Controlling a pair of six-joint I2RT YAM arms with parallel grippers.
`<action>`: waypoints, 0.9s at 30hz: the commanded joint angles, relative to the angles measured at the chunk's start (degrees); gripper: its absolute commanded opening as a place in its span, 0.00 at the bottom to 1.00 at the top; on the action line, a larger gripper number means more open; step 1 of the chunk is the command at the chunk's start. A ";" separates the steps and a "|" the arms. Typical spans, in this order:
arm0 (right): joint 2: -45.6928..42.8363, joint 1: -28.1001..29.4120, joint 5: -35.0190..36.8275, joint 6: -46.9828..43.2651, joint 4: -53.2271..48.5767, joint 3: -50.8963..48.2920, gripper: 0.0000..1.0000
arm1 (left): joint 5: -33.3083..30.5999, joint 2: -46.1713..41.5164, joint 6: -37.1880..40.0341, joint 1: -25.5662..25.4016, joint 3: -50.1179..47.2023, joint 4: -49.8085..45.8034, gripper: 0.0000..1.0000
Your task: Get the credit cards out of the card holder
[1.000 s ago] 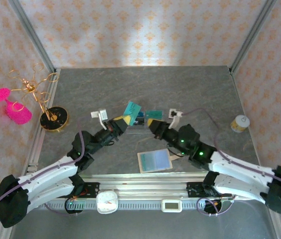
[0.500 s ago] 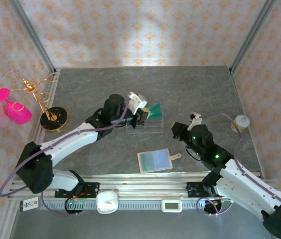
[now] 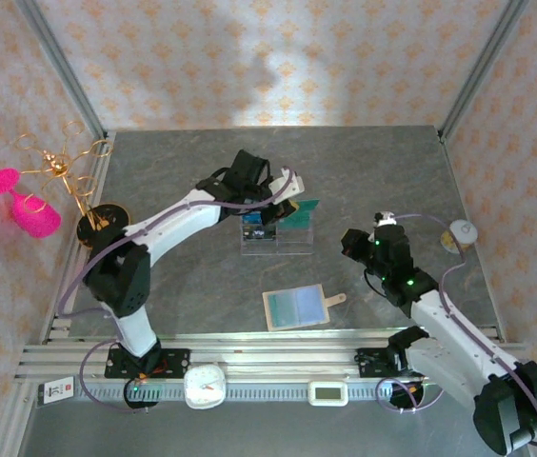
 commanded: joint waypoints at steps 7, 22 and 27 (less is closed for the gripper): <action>3.27 -3.22 -2.56 -3.61 3.40 2.90 0.06 | 1.08 5.73 8.26 0.47 8.41 -13.52 0.00; 4.59 -4.12 -4.00 -4.32 4.42 2.83 0.05 | -2.65 8.92 7.60 0.54 8.74 -10.79 0.00; 4.92 -4.25 -4.47 -4.23 4.57 3.08 0.05 | -4.11 9.07 7.75 0.54 8.90 -10.02 0.00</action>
